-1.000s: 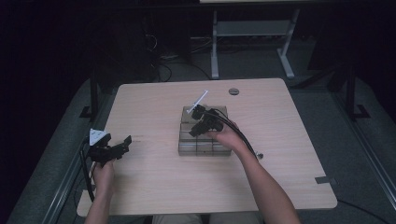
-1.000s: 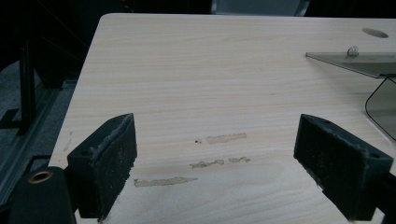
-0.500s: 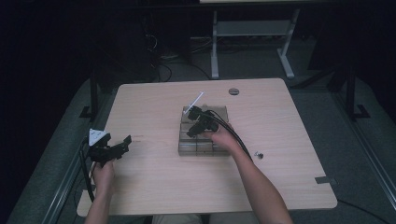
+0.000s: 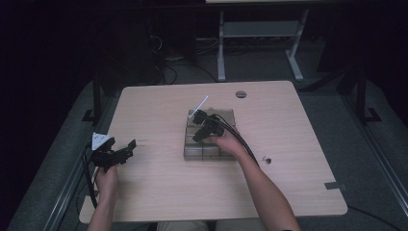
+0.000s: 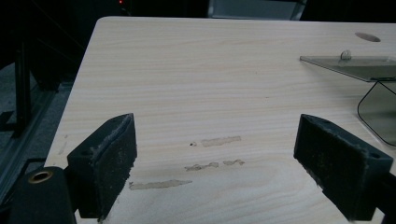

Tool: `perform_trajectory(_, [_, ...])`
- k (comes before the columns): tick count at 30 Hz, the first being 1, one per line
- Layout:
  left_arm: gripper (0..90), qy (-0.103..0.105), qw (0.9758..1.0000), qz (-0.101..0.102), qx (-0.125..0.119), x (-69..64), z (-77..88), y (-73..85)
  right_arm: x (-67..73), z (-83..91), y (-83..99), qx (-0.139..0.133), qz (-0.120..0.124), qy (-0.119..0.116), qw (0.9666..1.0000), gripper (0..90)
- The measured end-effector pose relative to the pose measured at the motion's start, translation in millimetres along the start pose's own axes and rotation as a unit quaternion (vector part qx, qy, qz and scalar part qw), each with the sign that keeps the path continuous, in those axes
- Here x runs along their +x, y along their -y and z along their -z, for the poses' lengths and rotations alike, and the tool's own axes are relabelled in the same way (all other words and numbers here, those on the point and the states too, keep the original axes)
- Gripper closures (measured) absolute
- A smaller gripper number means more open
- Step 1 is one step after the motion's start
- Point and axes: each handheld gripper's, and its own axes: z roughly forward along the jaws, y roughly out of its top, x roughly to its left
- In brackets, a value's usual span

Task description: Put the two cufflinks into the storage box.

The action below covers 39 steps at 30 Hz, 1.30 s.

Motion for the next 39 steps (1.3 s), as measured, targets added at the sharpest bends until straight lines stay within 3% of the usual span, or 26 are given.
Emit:
perform_trajectory(7, [12.9, 0.000, 1.0000, -0.002, 0.002, -0.6, -0.3, -0.1, 0.0, 5.8, 0.2, -0.009, -0.002, 0.004, 0.9999, 67.5])
perform_trajectory(16, [12.9, 0.000, 1.0000, -0.002, 0.002, -1.3, -0.5, 0.1, 1.3, 38.8, 16.6, -0.034, 0.005, 0.011, 0.9993, 65.6])
perform_trajectory(22, [12.9, -0.001, 1.0000, -0.006, 0.003, -2.3, -1.2, 0.1, 0.1, 68.2, 46.9, -0.051, -0.003, 0.021, 0.9984, 65.3])
perform_trajectory(28, [12.9, -0.003, 0.9999, -0.008, 0.005, -1.4, -0.9, 0.1, -0.1, 86.6, 70.7, -0.058, -0.008, 0.031, 0.9978, 64.9])
perform_trajectory(39, [12.9, -0.004, 0.9999, -0.009, 0.007, -2.8, -1.2, 0.2, -3.1, 123.5, 126.7, -0.058, -0.042, 0.053, 0.9960, 63.9])
